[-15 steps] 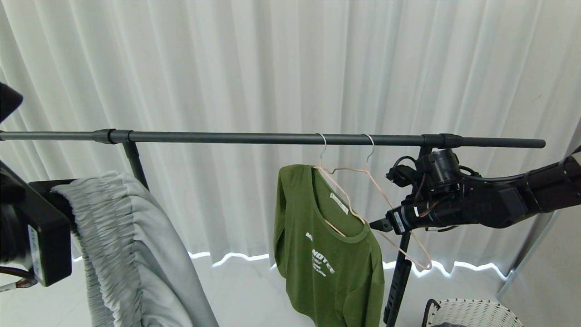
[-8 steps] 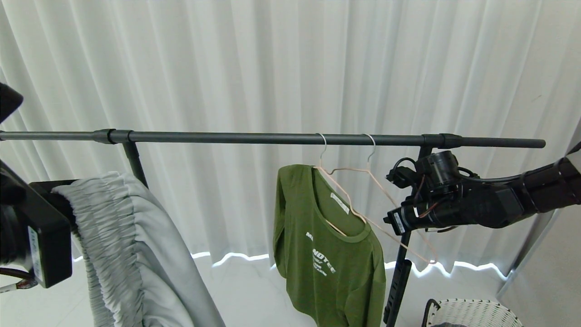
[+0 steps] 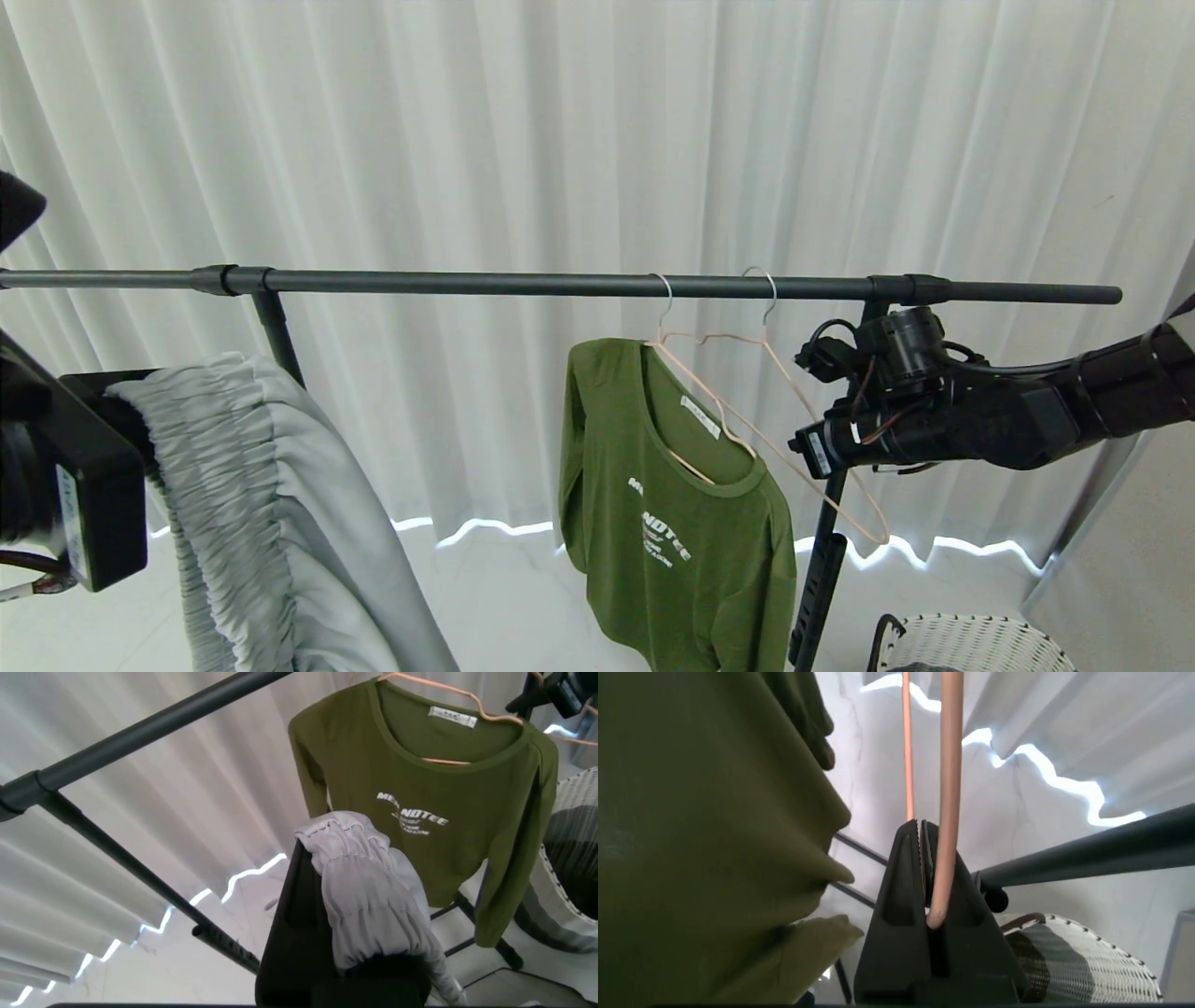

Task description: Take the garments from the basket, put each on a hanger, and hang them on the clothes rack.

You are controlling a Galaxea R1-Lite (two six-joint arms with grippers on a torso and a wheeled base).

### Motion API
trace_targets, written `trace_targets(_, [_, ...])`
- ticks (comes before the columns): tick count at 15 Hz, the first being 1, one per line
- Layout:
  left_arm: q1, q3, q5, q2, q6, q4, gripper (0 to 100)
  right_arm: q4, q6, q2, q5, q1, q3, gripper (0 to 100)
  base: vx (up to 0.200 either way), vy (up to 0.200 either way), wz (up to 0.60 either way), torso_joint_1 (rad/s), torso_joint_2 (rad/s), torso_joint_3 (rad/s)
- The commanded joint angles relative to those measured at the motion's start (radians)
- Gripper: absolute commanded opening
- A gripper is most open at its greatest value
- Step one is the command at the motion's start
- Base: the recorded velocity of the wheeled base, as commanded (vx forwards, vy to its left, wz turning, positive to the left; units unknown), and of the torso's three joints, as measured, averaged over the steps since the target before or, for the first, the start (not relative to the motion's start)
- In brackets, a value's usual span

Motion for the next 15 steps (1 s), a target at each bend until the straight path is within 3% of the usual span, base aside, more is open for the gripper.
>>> trace_targets(1, [0.000, 0.005, 0.000, -0.002, -0.002, -0.001, 0, -0.018, -0.001, -0.025, 0.000, 0.003, 0.002, 0, 0.000, 0.000, 0.00, 0.000, 0.00, 0.000])
trace_targets(6, [0.000, 0.031, 0.002, -0.026, 0.001, -0.001, 0, -0.030, 0.036, -0.091, -0.001, 0.006, 0.016, 0, 0.000, 0.000, 0.00, 0.000, 0.00, 0.000])
trace_targets(15, [0.000, 0.046, 0.002, -0.040, 0.043, -0.003, 0, -0.027, 0.052, -0.286, -0.004, 0.024, 0.223, 0, 0.000, 0.000, 0.00, 0.000, 0.00, 0.000])
